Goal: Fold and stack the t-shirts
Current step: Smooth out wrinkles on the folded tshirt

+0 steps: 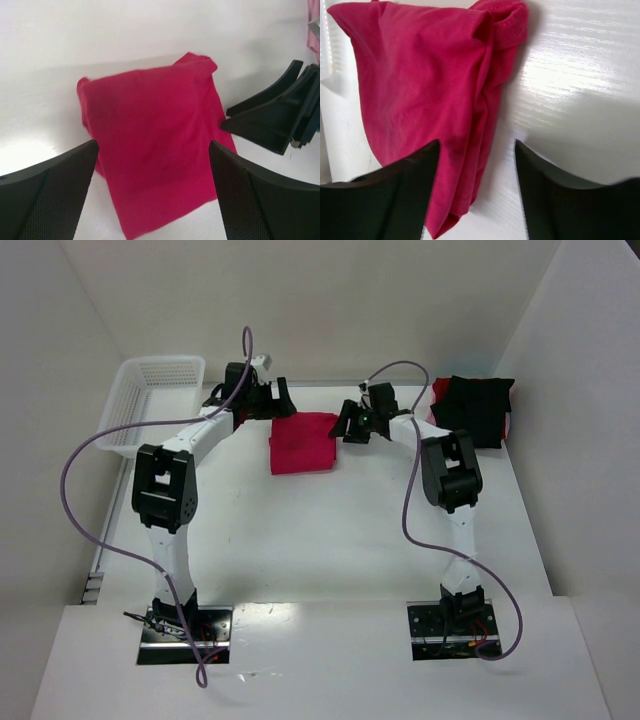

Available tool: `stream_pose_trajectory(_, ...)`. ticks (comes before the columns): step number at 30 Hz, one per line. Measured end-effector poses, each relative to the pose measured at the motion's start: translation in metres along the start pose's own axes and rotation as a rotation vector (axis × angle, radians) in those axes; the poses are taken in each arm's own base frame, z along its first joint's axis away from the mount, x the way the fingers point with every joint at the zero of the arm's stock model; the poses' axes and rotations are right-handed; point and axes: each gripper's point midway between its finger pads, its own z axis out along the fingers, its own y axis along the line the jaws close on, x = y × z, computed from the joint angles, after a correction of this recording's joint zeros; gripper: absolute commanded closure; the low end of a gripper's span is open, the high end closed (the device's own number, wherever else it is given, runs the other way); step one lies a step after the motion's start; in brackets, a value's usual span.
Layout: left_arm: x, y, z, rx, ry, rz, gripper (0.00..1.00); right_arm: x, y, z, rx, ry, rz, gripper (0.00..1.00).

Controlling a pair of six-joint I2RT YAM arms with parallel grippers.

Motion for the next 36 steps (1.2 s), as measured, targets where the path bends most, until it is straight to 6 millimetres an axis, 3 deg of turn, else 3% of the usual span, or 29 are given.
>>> stream_pose_trajectory(3,-0.006,-0.001,0.014,0.03,-0.013,0.005,0.08,-0.004,0.009,-0.009,-0.005,-0.005,0.009,0.56)
stream_pose_trajectory(5,-0.004,-0.001,0.022,0.054,-0.01,-0.003,0.18,-0.014,0.025,-0.019,-0.031,-0.029,0.005,0.72)
stream_pose_trajectory(6,-0.001,0.0,0.026,0.063,-0.004,-0.016,0.21,-0.02,0.033,-0.026,-0.043,-0.044,0.003,0.75)
stream_pose_trajectory(11,0.014,0.014,0.04,0.08,0.026,-0.044,0.27,-0.038,0.092,-0.05,-0.145,-0.11,-0.056,0.77)
stream_pose_trajectory(14,0.019,0.021,0.049,0.087,0.037,-0.06,0.27,-0.024,0.118,-0.044,-0.194,-0.089,-0.09,0.79)
stream_pose_trajectory(18,0.027,0.028,0.058,0.089,0.049,-0.085,0.27,0.006,0.132,-0.025,-0.21,-0.026,-0.101,0.81)
stream_pose_trajectory(22,0.028,0.034,0.063,0.075,0.046,-0.089,0.25,0.031,0.115,-0.011,-0.143,0.01,-0.083,0.81)
stream_pose_trajectory(29,0.001,0.041,0.071,0.03,-0.018,-0.069,0.21,0.049,0.074,-0.004,-0.01,0.02,-0.061,0.81)
stream_pose_trajectory(36,-0.023,0.047,0.079,0.012,-0.063,-0.054,0.2,0.081,0.041,-0.002,0.069,0.07,-0.038,0.81)
